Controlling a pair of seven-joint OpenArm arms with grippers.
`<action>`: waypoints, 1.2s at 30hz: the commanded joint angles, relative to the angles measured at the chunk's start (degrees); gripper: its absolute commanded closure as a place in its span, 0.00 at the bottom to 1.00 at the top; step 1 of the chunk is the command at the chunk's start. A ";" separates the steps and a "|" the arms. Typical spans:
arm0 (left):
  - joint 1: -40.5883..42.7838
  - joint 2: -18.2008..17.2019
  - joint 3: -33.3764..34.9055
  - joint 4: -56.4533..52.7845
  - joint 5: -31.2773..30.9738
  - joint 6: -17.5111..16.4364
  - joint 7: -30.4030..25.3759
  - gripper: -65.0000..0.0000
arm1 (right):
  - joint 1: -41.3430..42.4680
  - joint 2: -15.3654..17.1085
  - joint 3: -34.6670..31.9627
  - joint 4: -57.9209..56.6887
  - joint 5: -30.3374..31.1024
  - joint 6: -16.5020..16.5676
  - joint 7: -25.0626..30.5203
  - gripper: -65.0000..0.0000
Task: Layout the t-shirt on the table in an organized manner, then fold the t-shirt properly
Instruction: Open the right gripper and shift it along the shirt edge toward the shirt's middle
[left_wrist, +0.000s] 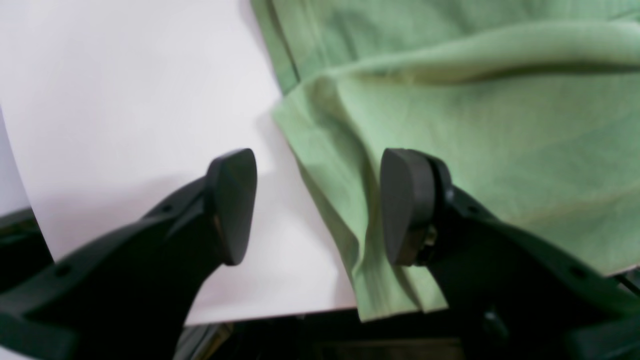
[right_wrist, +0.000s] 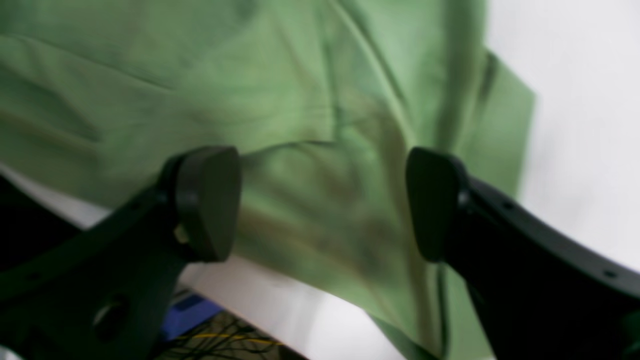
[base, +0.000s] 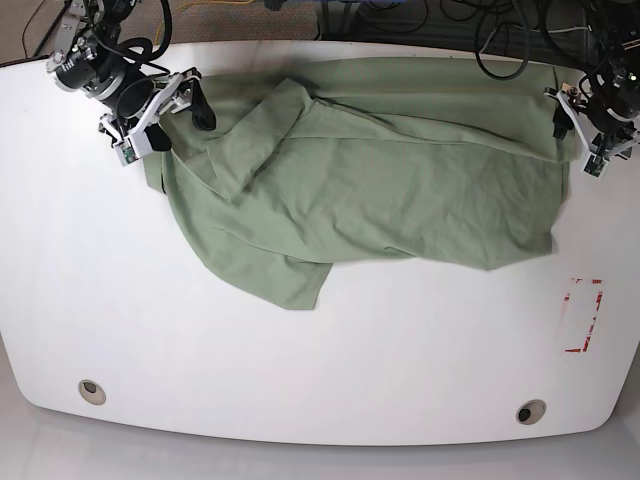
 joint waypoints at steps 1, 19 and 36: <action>-0.15 -1.04 -0.50 0.91 -0.21 0.12 -0.48 0.44 | 0.42 0.43 0.17 0.27 2.60 0.08 -1.16 0.25; -0.15 -0.87 -0.15 0.73 -0.12 0.12 -0.57 0.44 | 3.32 -3.53 -5.98 -1.22 0.93 0.08 -6.09 0.25; -1.56 -1.04 -0.33 0.73 -0.12 0.12 -0.57 0.44 | 13.08 -5.02 -6.42 -9.49 -8.21 0.08 -6.09 0.25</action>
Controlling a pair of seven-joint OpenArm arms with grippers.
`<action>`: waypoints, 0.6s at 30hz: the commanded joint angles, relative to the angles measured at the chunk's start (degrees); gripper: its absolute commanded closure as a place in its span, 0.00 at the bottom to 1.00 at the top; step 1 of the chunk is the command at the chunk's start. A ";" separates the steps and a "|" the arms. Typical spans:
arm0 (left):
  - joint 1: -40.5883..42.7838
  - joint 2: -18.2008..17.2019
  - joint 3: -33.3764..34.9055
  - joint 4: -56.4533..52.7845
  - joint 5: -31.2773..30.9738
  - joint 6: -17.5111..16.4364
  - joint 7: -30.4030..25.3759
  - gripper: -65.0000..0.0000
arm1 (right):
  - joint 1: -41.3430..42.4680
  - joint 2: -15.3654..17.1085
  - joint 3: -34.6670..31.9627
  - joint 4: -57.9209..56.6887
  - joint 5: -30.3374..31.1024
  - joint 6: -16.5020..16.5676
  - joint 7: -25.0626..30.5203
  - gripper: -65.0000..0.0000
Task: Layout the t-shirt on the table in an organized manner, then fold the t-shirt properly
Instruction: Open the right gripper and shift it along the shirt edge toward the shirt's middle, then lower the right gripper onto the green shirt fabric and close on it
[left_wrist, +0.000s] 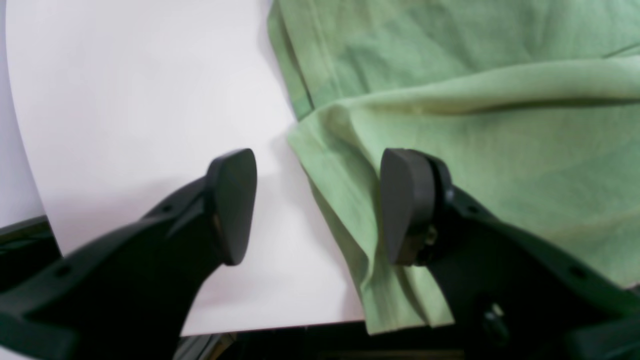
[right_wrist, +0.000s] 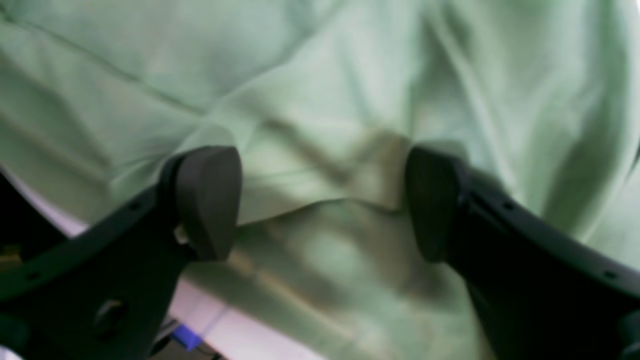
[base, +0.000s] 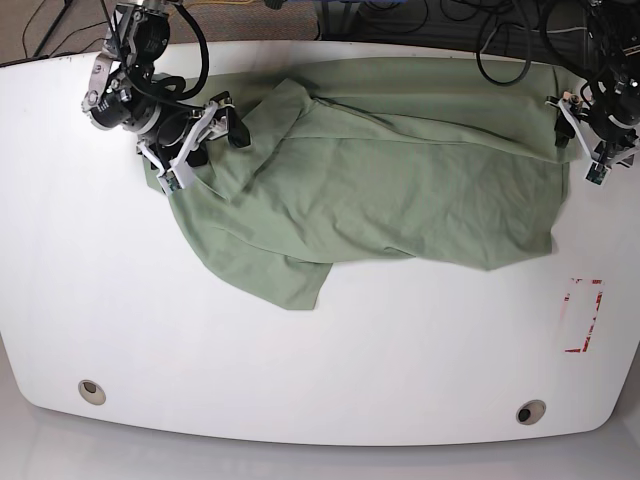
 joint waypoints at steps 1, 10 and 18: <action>-0.22 -1.06 -0.52 0.80 -0.36 0.12 -0.61 0.44 | 1.12 0.62 0.29 0.00 0.77 0.06 0.93 0.25; -0.22 -1.06 -0.61 0.80 -0.36 0.12 -0.61 0.44 | 1.65 0.18 0.02 -0.27 0.77 0.06 0.93 0.25; -0.22 -1.06 -0.61 0.71 -0.36 0.12 -0.61 0.44 | 1.48 -0.88 -2.09 -0.27 0.86 0.06 0.93 0.25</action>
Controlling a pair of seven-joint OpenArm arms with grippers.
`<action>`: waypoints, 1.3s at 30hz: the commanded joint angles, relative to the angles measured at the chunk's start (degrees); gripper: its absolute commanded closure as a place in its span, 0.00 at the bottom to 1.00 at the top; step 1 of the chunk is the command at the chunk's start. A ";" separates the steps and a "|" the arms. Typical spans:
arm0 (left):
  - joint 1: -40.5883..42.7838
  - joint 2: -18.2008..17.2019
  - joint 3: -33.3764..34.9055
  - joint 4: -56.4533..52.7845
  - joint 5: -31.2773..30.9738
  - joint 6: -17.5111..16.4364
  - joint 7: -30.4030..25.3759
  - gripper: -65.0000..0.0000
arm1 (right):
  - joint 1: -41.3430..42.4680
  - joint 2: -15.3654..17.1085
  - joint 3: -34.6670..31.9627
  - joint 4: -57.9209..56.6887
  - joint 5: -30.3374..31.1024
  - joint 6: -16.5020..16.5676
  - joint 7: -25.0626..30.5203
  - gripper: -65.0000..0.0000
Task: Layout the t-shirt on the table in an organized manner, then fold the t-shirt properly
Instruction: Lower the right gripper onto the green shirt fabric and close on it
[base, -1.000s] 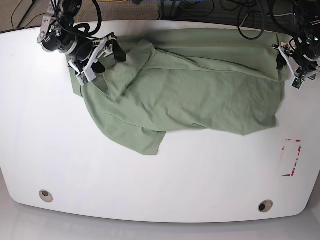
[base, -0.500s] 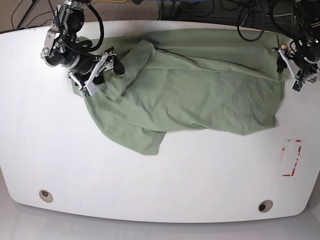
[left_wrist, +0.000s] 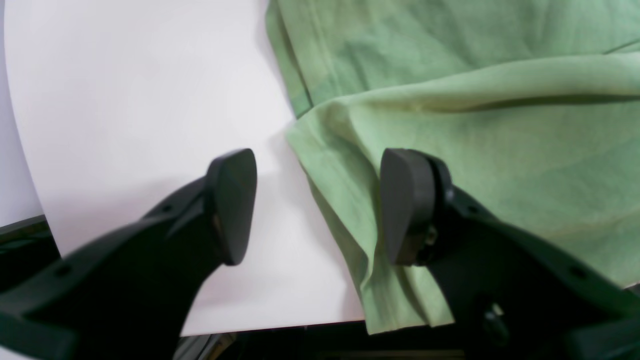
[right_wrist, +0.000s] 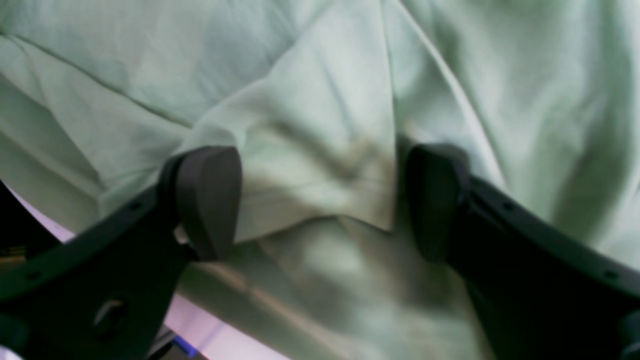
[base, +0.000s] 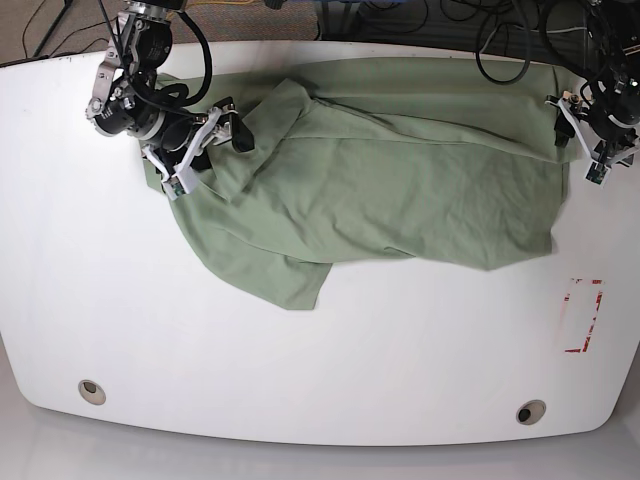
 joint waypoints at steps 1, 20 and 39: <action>-0.09 -1.02 -0.50 0.75 -0.36 0.12 -0.61 0.44 | 0.45 -0.22 -0.62 0.87 1.32 0.12 0.89 0.25; -0.09 -1.02 -0.33 0.75 -0.36 0.12 -0.61 0.44 | 0.71 -0.66 -0.80 0.78 1.58 0.12 0.89 1.00; 0.08 -1.02 -0.33 0.75 -0.36 0.12 -0.52 0.44 | 7.92 -2.77 -0.80 0.78 1.67 0.12 0.89 1.00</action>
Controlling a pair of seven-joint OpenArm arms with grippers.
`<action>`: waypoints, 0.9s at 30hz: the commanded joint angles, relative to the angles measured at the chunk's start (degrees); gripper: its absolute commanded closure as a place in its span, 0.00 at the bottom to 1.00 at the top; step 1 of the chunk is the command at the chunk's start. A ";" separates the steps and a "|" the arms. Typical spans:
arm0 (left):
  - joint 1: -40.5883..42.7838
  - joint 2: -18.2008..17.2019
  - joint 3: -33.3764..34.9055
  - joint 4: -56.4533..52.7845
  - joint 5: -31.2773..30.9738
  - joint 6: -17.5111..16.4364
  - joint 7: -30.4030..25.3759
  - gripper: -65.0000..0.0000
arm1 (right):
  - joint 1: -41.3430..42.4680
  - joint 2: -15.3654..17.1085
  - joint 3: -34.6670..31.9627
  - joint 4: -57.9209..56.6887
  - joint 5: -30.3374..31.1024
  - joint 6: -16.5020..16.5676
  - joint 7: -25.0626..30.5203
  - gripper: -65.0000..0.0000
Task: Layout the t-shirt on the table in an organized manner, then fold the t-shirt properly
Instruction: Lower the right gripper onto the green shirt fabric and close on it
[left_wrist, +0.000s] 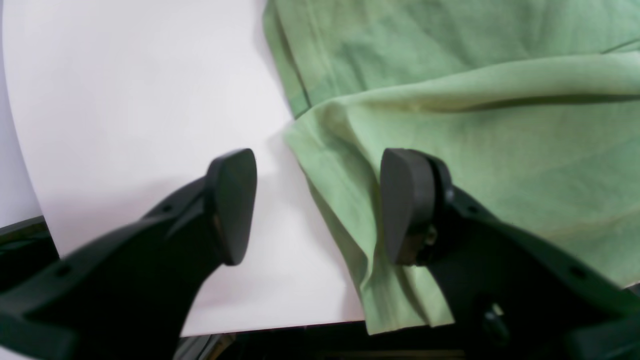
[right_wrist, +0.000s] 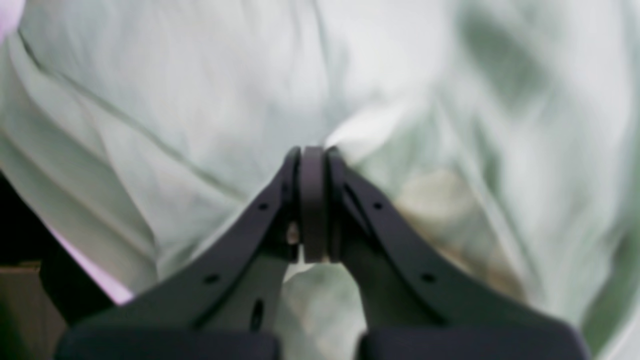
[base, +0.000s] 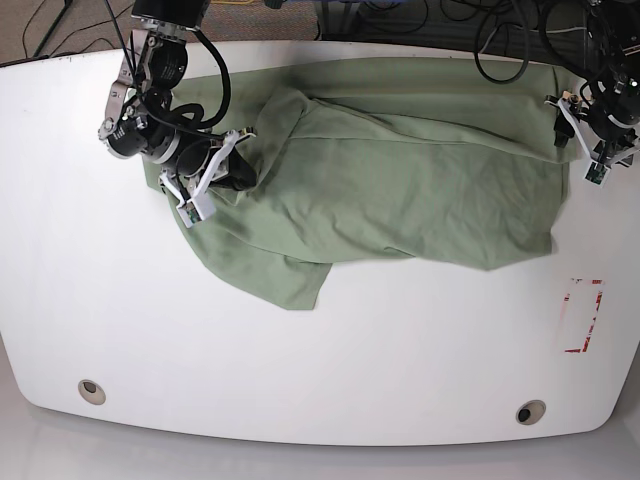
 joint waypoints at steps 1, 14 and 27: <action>0.04 -1.00 -0.39 0.77 -0.38 0.12 -0.54 0.44 | 1.72 0.33 0.21 0.76 0.93 0.10 0.89 1.00; 0.04 -1.00 -0.57 0.77 -0.38 0.12 -0.54 0.44 | 5.06 0.77 0.47 -5.13 0.75 0.10 0.97 1.00; 0.13 -1.00 -0.57 0.77 -0.38 0.12 -0.46 0.44 | 7.78 2.00 0.29 -7.24 0.57 0.10 4.23 1.00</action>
